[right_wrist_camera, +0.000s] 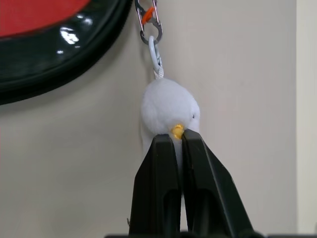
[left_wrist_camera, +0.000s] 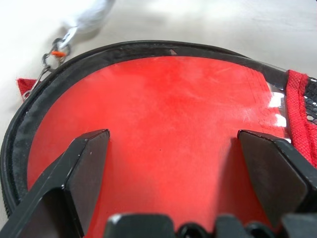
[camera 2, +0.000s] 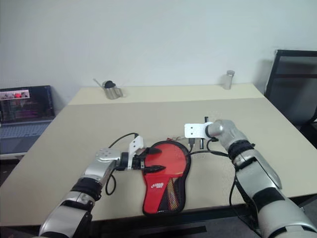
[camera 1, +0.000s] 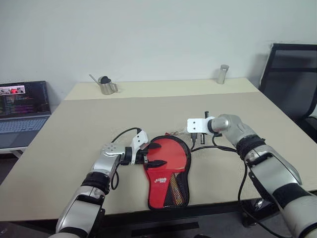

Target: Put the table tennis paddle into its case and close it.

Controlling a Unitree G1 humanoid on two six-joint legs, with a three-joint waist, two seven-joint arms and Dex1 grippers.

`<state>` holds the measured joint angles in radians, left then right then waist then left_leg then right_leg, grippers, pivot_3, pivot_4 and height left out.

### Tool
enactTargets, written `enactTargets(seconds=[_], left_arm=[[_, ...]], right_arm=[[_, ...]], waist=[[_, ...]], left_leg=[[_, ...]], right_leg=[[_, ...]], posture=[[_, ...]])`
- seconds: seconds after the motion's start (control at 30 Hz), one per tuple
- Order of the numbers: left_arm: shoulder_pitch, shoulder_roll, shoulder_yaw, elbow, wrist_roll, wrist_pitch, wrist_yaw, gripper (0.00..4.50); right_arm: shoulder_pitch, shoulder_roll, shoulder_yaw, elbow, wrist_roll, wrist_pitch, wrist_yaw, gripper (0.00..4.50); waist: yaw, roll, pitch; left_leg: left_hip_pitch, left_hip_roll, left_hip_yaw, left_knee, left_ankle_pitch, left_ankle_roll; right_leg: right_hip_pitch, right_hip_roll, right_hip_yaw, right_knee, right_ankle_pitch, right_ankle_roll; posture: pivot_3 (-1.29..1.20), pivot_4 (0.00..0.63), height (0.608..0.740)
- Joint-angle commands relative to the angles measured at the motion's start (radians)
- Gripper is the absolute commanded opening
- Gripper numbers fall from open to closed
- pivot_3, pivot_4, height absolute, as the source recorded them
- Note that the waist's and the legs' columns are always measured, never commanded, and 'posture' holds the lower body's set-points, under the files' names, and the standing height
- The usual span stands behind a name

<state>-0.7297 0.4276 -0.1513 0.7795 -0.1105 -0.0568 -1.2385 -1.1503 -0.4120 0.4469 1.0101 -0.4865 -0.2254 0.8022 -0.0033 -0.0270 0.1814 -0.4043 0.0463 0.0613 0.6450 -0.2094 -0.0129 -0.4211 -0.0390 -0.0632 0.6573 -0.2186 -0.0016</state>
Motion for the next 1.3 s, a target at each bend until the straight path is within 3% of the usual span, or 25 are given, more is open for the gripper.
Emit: enactTargets(seconds=[0.03, 0.17, 0.5, 0.63, 0.93, 1.3], left_arm=[[0.042, -0.011, -0.061, 0.054, 0.064, 0.009, -0.017, 4.5], [0.035, -0.023, -0.071, 0.067, 0.073, 0.008, -0.026, 4.5], [-0.002, -0.056, -0.073, 0.12, 0.094, -0.013, -0.038, 4.5], [-0.017, -0.071, -0.073, 0.147, 0.105, -0.026, -0.037, 4.5], [-0.058, -0.107, -0.071, 0.217, 0.121, -0.05, -0.033, 4.5], [-0.102, -0.136, -0.065, 0.282, 0.15, -0.083, -0.024, 4.5]], right_arm=[[0.059, -0.064, -0.05, -0.189, 0.048, 0.081, 0.079, 0.01], [0.209, -0.173, -0.099, -0.475, 0.093, 0.214, 0.186, 0.01], [0.459, -0.397, -0.183, -0.892, 0.167, 0.423, 0.326, 0.01], [0.618, -0.489, -0.237, -1.145, 0.246, 0.554, 0.416, 0.01], [0.909, -0.541, -0.245, -1.625, 0.345, 0.837, 0.433, 0.01], [1.197, -0.696, -0.346, -1.91, 0.534, 0.953, 0.485, 0.01]], waist=[[0.001, 0.0, 0.0], [0.008, 0.001, -0.001], [0.027, 0.004, -0.003], [0.034, 0.007, -0.006], [0.039, 0.008, -0.012], [0.053, 0.005, -0.015]], left_leg=[[0.0, 0.0, 0.0, 0.0, 0.0, 0.0], [0.0, 0.0, -0.001, 0.0, 0.0, 0.0], [0.0, -0.001, -0.001, 0.0, -0.001, -0.001], [-0.004, -0.001, -0.002, 0.0, -0.001, -0.001], [-0.006, -0.001, -0.004, 0.001, -0.003, 0.0], [-0.005, -0.004, -0.008, 0.001, -0.004, 0.001]], right_leg=[[0.0, 0.0, 0.0, 0.0, 0.0, 0.0], [0.001, 0.0, -0.001, 0.0, -0.001, 0.0], [0.001, -0.001, -0.003, -0.003, -0.003, -0.001], [0.002, -0.001, -0.006, -0.009, -0.003, -0.001], [0.002, -0.002, -0.008, -0.012, -0.006, -0.005], [0.005, -0.008, -0.01, -0.015, -0.007, -0.004]], posture=[[0.0, 0.15, 0.74], [0.0, 0.15, 0.74], [0.0, 0.15, 0.74], [0.0, 0.15, 0.74], [0.0, 0.15, 0.74], [0.0, 0.15, 0.74]])
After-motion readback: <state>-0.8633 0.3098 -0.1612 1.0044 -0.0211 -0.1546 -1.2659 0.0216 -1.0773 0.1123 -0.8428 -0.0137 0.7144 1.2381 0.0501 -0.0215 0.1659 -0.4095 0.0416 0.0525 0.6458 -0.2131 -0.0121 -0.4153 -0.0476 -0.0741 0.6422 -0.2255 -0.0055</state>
